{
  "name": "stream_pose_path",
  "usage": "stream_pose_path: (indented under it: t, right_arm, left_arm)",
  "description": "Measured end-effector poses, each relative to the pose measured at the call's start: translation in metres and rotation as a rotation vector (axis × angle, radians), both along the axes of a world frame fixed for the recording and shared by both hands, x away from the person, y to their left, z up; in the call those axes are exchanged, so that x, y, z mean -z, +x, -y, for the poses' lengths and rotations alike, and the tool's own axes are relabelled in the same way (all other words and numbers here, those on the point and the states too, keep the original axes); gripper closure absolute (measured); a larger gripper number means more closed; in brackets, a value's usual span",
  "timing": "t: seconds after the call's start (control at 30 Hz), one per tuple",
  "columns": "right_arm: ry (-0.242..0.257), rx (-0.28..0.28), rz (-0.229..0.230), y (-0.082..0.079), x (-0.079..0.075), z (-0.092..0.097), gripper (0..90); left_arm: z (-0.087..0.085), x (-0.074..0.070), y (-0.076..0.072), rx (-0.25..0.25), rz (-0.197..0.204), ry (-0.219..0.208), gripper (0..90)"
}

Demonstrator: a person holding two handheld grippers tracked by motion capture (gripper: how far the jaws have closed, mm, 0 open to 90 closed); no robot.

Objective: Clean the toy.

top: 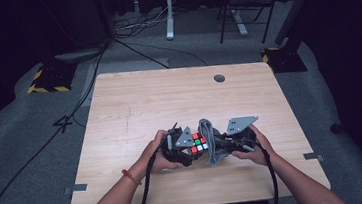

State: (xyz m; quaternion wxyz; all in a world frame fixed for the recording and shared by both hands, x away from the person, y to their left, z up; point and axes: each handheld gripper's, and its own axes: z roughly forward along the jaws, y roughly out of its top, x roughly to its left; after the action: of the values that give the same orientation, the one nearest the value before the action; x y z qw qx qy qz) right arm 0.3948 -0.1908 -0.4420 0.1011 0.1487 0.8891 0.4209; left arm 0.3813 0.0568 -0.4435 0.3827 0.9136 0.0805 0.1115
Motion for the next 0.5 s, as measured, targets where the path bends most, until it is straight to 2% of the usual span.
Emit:
stream_pose_path:
  t: [0.03, 0.13, 0.17, 0.2, 0.4, 0.5]
  right_arm:
    - [0.046, -0.042, -0.018, -0.001, 0.002, 0.001, 74.0]
    - [0.066, -0.039, -0.010, -0.002, 0.001, 0.003, 74.0]
    - [0.116, -0.042, -0.023, -0.001, -0.001, 0.007, 74.1]
    - [0.127, -0.046, -0.025, -0.001, -0.002, 0.008, 74.1]
    - [0.137, -0.060, 0.001, -0.006, -0.005, 0.008, 74.4]
    - [0.155, -0.071, 0.005, -0.008, -0.008, 0.008, 74.5]
  left_arm:
    - [0.001, 0.000, -0.001, 0.010, 0.001, -0.006, 33.9]
    - [0.001, -0.001, 0.000, 0.005, 0.006, -0.018, 33.9]
    - [0.002, 0.000, 0.000, 0.002, 0.001, -0.023, 33.9]
    - [0.002, 0.001, 0.000, 0.002, -0.005, -0.020, 33.8]
    - [0.006, 0.004, 0.000, 0.010, -0.008, -0.001, 33.7]
    - [0.008, 0.005, -0.001, 0.011, 0.007, 0.017, 33.6]
